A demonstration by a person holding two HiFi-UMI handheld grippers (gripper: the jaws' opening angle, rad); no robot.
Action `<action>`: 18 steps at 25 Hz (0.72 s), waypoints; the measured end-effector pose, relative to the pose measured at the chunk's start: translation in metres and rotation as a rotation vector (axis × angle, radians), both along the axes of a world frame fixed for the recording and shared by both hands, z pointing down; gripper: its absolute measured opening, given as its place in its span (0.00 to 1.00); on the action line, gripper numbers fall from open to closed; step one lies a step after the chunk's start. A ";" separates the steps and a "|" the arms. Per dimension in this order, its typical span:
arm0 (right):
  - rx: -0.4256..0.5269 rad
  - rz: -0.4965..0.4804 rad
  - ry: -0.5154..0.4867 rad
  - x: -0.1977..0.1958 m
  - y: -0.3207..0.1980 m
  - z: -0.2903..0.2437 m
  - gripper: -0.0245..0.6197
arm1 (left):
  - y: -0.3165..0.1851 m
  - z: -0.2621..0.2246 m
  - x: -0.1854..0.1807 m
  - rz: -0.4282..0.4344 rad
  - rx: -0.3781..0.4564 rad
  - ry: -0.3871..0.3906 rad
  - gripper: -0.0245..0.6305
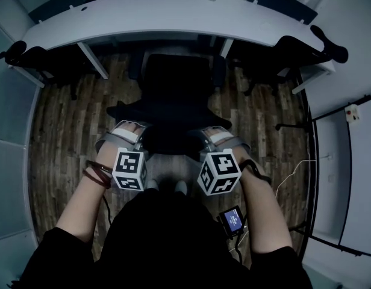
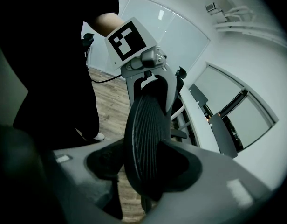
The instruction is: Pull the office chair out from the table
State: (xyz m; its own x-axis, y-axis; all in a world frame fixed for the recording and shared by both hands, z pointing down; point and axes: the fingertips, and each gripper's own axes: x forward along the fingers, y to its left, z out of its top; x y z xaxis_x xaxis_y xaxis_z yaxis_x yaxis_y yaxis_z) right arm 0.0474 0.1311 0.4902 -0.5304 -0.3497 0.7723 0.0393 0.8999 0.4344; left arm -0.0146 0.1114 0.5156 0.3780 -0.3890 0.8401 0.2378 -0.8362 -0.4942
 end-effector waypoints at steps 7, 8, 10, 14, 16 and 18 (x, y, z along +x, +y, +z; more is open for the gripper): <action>-0.034 0.028 0.032 -0.009 0.026 0.006 0.39 | 0.017 0.004 -0.011 -0.004 0.049 -0.007 0.54; -0.036 0.036 0.040 -0.013 0.029 0.007 0.39 | 0.020 0.004 -0.014 0.000 0.060 -0.006 0.54; -0.040 0.055 0.046 -0.019 0.037 0.008 0.39 | 0.026 0.004 -0.020 0.015 0.072 -0.003 0.54; -0.057 0.087 0.046 -0.039 0.056 0.005 0.39 | 0.044 0.002 -0.038 0.049 0.052 0.005 0.54; -0.058 0.102 0.043 -0.050 0.066 0.003 0.39 | 0.054 0.000 -0.049 0.063 0.052 0.007 0.54; -0.054 0.119 0.037 -0.059 0.078 0.003 0.39 | 0.066 0.000 -0.057 0.077 0.058 0.006 0.55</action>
State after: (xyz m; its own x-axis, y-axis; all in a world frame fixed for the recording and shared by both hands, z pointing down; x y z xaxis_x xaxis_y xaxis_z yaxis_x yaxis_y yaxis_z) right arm -0.0112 0.2087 0.4929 -0.4583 -0.3660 0.8099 -0.0541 0.9211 0.3856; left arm -0.0713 0.1769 0.5155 0.4141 -0.4067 0.8143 0.2973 -0.7851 -0.5433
